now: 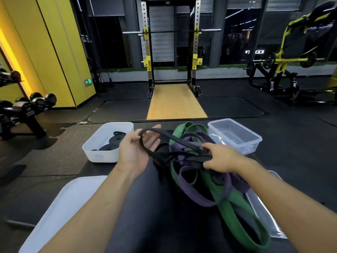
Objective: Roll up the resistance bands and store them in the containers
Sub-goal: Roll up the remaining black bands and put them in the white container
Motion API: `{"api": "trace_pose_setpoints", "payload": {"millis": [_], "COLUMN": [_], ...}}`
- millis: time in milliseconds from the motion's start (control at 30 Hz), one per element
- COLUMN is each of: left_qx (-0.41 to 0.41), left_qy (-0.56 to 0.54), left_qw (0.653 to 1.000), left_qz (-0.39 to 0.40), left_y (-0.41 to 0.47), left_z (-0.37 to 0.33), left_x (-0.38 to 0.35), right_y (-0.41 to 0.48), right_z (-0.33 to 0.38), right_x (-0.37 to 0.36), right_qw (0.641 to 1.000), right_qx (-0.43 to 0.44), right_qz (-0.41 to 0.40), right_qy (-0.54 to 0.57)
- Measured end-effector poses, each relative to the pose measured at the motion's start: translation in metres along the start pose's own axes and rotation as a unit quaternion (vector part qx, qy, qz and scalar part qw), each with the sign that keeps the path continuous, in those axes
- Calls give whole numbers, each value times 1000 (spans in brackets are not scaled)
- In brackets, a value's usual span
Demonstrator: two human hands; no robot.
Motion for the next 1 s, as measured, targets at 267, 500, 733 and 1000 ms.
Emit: {"api": "trace_pose_setpoints", "payload": {"millis": [267,500,733,1000], "left_qx": [-28,77,101,84], "left_qy": [-136,37,224,311], "left_qw": [973,972,950,945], "left_qz": [-185,-220,-192,-51], "left_y": [-5,-21,-27,-29], "left_z": [-9,1,30,42], "left_x": [52,65,53,26], "right_y": [13,16,19,18], "right_z": [17,43,60,91], "right_x": [5,-15,-21,-20], "right_qw": [999,986,983,959], "right_qx": [27,69,85,217], "right_qz": [5,85,16,-113], "right_qy": [-43,-125,-162,-142]}}
Point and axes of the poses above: each hand's wrist, its own y-axis towards the middle knuckle, its own x-axis out of the back of the hand, z = x × y, the point moved 1 cm from there along y, towards the middle knuckle, and after that the axes turned 13 degrees about y, right-handed, at the moved point
